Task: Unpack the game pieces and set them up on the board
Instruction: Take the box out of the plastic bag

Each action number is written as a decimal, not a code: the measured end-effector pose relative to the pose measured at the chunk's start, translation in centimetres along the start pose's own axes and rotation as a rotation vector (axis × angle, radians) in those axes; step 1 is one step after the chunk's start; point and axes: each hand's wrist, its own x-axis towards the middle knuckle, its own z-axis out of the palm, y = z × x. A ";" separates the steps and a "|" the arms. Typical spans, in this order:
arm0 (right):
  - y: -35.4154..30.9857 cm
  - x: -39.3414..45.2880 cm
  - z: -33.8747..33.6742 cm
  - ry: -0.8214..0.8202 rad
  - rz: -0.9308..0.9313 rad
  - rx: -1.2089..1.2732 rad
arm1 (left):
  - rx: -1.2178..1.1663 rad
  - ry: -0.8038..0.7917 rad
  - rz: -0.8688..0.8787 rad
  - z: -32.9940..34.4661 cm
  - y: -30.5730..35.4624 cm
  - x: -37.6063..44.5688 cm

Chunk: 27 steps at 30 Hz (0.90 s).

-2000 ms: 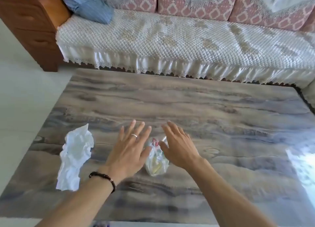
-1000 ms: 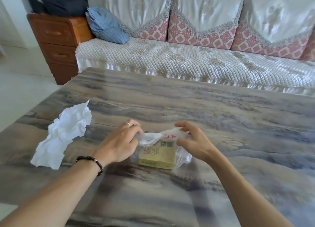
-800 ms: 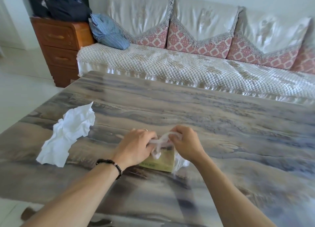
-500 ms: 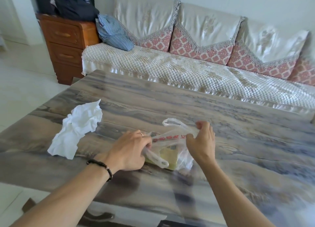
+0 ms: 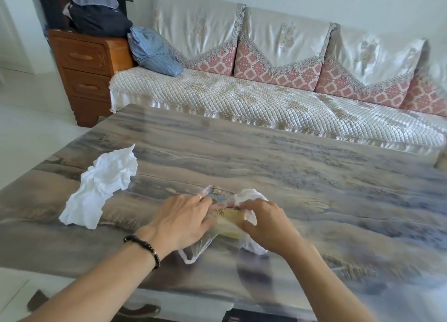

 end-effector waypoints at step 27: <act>-0.2 7.9 1.9 -0.177 0.463 0.814 | -0.458 -0.024 -0.142 4.6 -4.5 1.0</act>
